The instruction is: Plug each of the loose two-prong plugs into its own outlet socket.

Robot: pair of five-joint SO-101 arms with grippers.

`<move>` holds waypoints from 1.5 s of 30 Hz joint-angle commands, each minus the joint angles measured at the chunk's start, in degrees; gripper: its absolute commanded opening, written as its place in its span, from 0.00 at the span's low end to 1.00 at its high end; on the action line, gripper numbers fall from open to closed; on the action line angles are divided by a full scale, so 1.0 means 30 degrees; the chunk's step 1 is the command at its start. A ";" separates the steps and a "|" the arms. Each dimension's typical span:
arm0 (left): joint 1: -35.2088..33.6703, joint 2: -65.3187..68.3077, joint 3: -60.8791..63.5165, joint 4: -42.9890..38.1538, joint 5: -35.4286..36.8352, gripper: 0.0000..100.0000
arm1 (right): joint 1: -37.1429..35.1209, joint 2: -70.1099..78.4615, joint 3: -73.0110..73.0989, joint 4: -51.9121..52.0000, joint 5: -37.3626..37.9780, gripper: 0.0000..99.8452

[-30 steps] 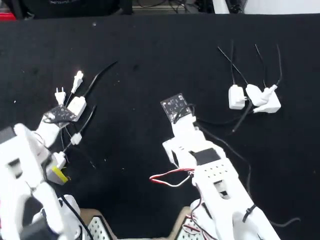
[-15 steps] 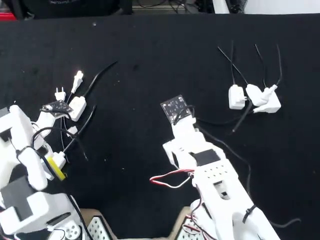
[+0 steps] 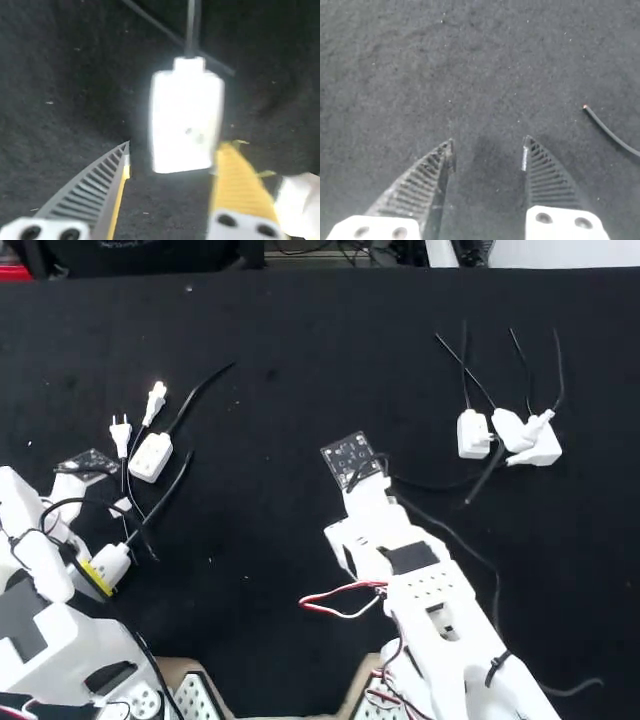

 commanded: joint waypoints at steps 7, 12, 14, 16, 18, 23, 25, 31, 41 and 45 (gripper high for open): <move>0.2095 -0.0176 -0.1128 0.2374 0.2842 0.03 | -0.0264 -0.0484 -0.0044 -0.0410 0.0000 0.20; 0.3443 -0.2403 -0.2418 0.3458 0.6740 0.03 | -0.0147 -0.0571 -0.0044 -0.0410 -0.0059 0.20; 0.4147 -0.4103 -0.3355 0.5070 0.7912 0.03 | 0.0147 -0.0571 -0.0161 -0.0352 -0.0147 0.20; 0.4967 -0.5978 -0.4147 0.6242 0.9201 0.03 | 0.1026 -0.0601 -0.0220 -0.0410 -0.0147 0.20; 0.6051 -0.7795 -0.4527 0.6711 1.0930 0.03 | 0.1963 -0.0601 -0.0484 -0.0410 -0.0527 0.20; 1.0828 -0.9934 -0.4147 0.6242 1.4271 0.03 | 0.3604 -0.0601 -0.0718 -0.0410 -0.2256 0.20; 1.2762 -0.9905 -0.3795 0.5392 1.5678 0.03 | 0.4249 -0.0601 -0.0718 -0.0410 -0.2315 0.20; 1.6864 -0.8147 0.0015 -0.0440 2.0337 0.03 | 0.5275 -0.0601 -0.0982 -0.0410 -0.2315 0.20; 2.0059 -0.2022 0.2769 -0.7092 2.5817 0.19 | 0.5040 -0.0601 -0.0923 -0.0410 -0.2315 0.20; 1.9736 -0.1465 0.0425 -0.5099 2.6813 0.29 | 0.5070 -0.0571 -0.0982 -0.0440 -0.2315 0.20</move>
